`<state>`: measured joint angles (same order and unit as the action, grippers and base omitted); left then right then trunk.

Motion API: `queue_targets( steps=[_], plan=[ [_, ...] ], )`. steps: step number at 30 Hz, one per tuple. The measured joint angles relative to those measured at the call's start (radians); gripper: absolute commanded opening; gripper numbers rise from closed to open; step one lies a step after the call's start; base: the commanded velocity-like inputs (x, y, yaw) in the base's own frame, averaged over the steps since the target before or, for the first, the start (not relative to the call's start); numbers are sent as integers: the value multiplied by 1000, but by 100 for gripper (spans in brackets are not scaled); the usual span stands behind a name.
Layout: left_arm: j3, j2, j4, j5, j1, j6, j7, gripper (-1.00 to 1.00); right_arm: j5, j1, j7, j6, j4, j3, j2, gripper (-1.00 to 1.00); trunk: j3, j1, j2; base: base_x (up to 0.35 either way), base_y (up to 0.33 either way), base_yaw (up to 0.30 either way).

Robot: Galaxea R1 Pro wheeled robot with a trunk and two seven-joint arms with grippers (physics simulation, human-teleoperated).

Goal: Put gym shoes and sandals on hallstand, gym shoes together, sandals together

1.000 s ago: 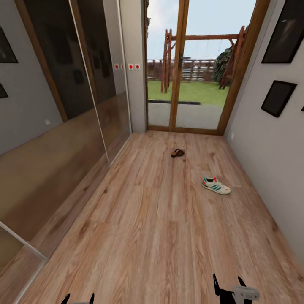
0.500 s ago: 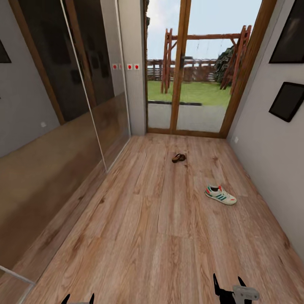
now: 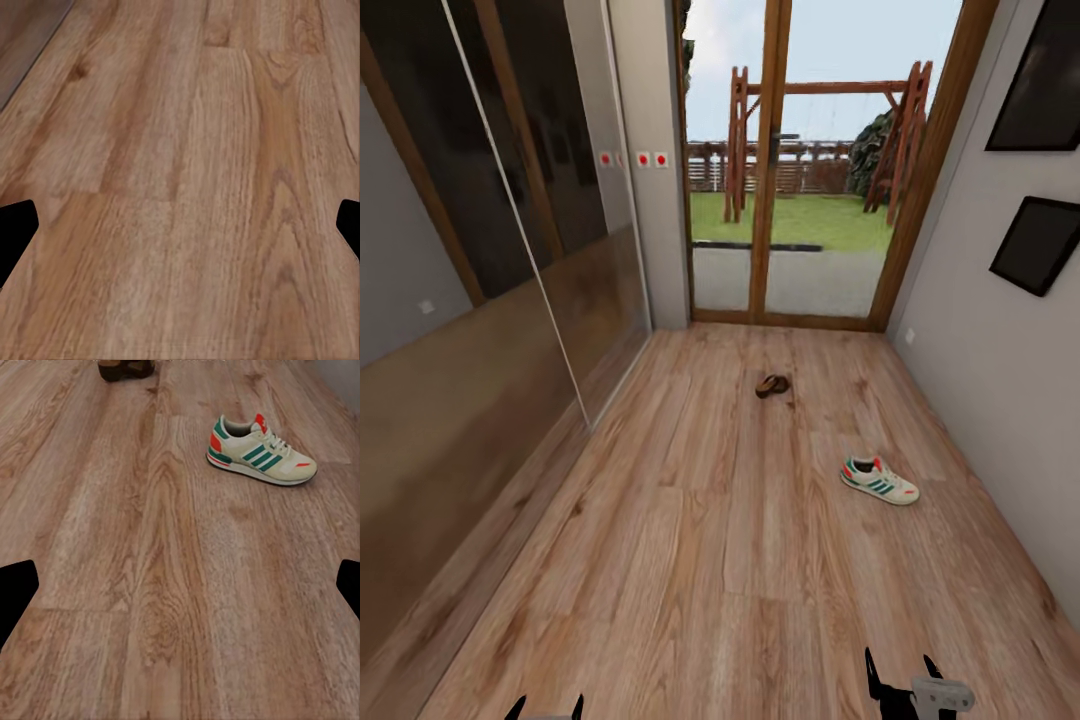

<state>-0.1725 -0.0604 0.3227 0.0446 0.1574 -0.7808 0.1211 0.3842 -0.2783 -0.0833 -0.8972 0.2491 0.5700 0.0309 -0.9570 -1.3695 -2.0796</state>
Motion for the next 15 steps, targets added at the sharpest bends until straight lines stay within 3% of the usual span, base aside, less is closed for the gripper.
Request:
queue_targets(
  steps=[15],
  plan=[
    [0,0,0,0,0,-1,0,100,0,0,0,0,0,0,0,100,0,0,0,340,0,-2]
  ],
)
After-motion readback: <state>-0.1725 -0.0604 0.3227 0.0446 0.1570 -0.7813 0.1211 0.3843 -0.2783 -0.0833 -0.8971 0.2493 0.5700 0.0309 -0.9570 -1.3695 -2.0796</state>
